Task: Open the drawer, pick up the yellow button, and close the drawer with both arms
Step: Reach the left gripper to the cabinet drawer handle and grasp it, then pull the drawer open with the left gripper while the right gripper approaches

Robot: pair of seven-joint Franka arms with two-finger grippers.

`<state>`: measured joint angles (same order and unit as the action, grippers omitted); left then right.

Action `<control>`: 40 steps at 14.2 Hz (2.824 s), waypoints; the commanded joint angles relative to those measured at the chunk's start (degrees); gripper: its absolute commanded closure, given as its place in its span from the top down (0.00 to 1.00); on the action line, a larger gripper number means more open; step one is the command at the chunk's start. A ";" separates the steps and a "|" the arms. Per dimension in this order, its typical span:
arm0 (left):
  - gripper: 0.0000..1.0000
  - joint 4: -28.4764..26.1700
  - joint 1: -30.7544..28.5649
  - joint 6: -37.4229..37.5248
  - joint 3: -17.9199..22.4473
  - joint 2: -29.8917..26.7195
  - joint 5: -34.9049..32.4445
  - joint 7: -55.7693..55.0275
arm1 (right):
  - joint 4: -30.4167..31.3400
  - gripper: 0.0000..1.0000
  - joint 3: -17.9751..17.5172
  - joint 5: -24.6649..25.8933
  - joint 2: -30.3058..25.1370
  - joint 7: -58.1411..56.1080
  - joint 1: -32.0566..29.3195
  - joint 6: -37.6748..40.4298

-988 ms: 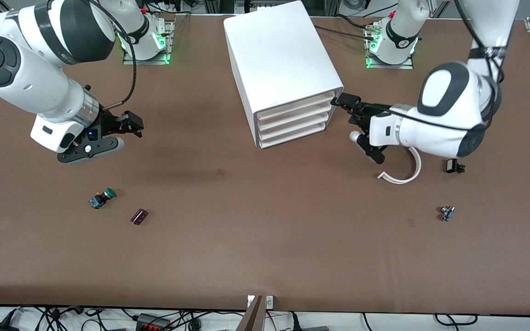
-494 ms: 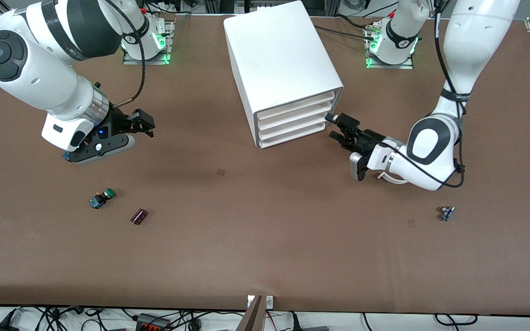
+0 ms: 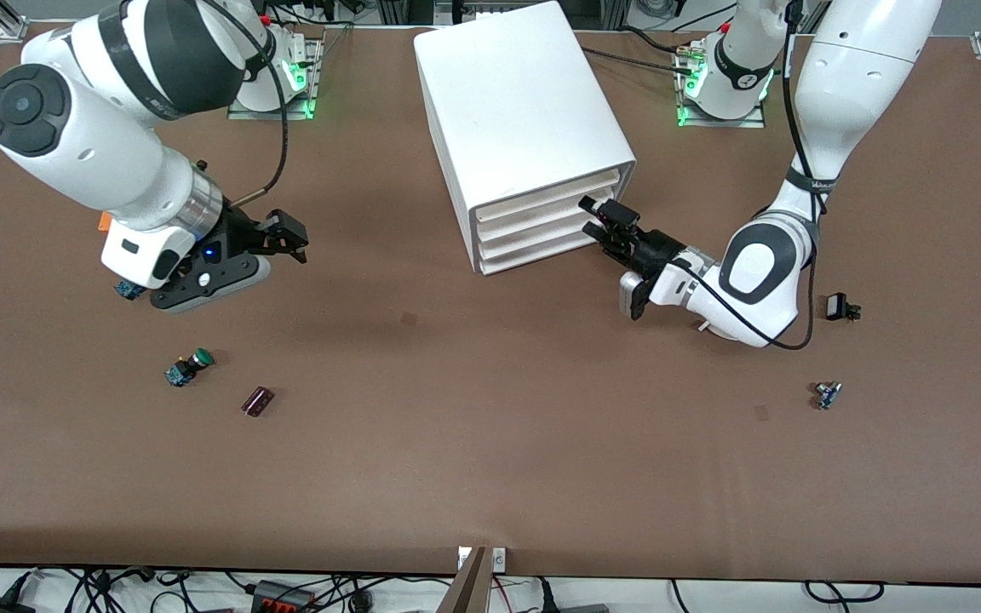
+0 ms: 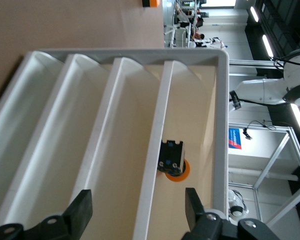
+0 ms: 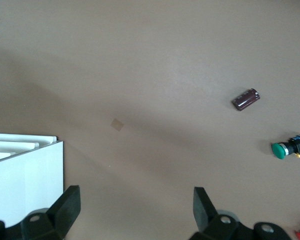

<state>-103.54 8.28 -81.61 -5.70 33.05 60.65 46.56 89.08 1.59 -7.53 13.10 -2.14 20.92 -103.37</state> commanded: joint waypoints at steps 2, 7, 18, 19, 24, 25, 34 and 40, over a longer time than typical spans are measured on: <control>0.65 -3.77 0.06 1.90 -0.01 -1.67 1.22 4.83 | -3.11 1.00 0.34 -0.56 0.78 0.38 2.19 0.10; 0.49 -4.65 0.24 1.81 -0.01 -1.41 1.31 10.83 | -4.88 1.00 0.26 -0.91 1.84 1.34 4.56 0.10; 0.02 -5.62 0.15 1.28 -1.16 -1.32 2.98 10.83 | -5.49 1.00 0.26 -0.91 4.30 15.33 11.94 -4.20; 0.01 -5.27 -0.02 1.28 -1.16 -1.23 2.98 10.66 | -6.02 1.00 0.34 -0.74 5.00 15.32 13.61 -4.99; 0.01 0.95 -1.68 1.46 -0.28 1.92 2.10 8.38 | -12.69 1.00 0.34 -0.39 9.75 20.59 17.31 -5.00; 0.01 3.23 -2.13 1.54 -0.28 3.67 1.84 8.28 | -13.40 1.00 0.43 -0.30 10.45 21.12 17.75 -5.00; 0.02 17.05 -3.71 1.37 2.27 12.83 0.43 5.92 | -22.53 1.00 0.52 1.55 17.48 30.18 24.87 -5.70; 1.00 17.49 -3.71 1.46 3.68 12.40 0.43 3.98 | -24.04 1.00 0.87 5.50 21.34 33.94 30.58 -5.79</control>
<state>-88.46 4.09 -79.26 -3.31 43.61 61.90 51.54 67.61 1.62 -4.12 32.33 28.57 49.19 -109.48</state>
